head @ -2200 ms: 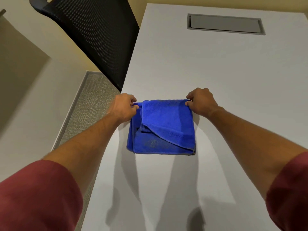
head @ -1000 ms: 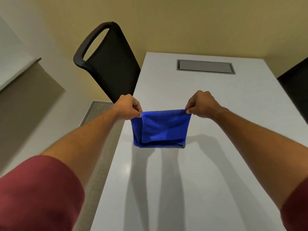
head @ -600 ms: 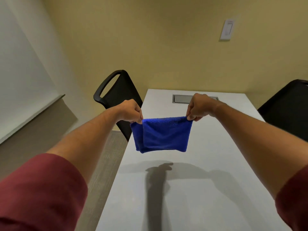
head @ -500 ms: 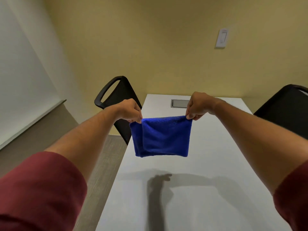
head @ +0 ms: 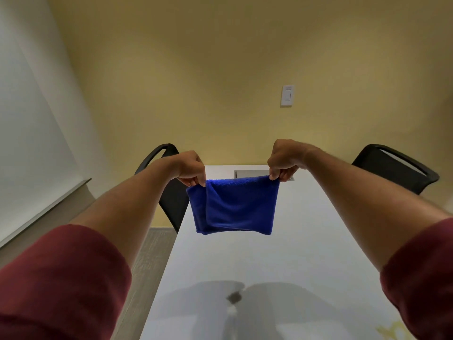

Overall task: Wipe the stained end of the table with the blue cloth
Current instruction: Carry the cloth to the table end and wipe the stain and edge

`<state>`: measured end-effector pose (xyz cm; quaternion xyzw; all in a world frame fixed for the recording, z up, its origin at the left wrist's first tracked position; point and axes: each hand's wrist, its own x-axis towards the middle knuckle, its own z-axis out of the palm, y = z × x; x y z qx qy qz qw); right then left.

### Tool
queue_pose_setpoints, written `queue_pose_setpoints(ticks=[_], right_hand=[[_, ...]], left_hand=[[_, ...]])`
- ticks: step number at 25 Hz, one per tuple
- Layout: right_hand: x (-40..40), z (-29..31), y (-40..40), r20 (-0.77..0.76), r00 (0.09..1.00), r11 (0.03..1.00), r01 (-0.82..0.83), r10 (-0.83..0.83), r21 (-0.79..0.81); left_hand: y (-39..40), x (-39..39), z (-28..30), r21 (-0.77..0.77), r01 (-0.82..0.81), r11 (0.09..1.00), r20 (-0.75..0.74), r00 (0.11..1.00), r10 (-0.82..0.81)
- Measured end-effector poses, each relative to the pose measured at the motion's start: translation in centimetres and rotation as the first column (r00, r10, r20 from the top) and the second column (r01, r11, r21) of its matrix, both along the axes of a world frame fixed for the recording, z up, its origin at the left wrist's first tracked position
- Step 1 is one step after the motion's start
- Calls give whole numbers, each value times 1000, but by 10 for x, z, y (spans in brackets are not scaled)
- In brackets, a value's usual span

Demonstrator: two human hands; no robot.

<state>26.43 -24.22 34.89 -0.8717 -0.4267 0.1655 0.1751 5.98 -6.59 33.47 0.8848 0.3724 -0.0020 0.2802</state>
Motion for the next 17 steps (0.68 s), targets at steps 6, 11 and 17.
queue_pose_setpoints(ticks=[6,11,17], right_hand=[[-41,15,-62,20,998,997,56,-57,43],[-84,2,-128,15,995,994,102,-102,35],[-104,-17,-214,-12,983,983,181,-181,-9]], left_hand=[[-57,-31,14,12,24,1000,25,999,-24],[-114,-62,-1,-17,51,999,18,999,-51],[-190,-71,-17,-53,103,993,-8,995,-104]])
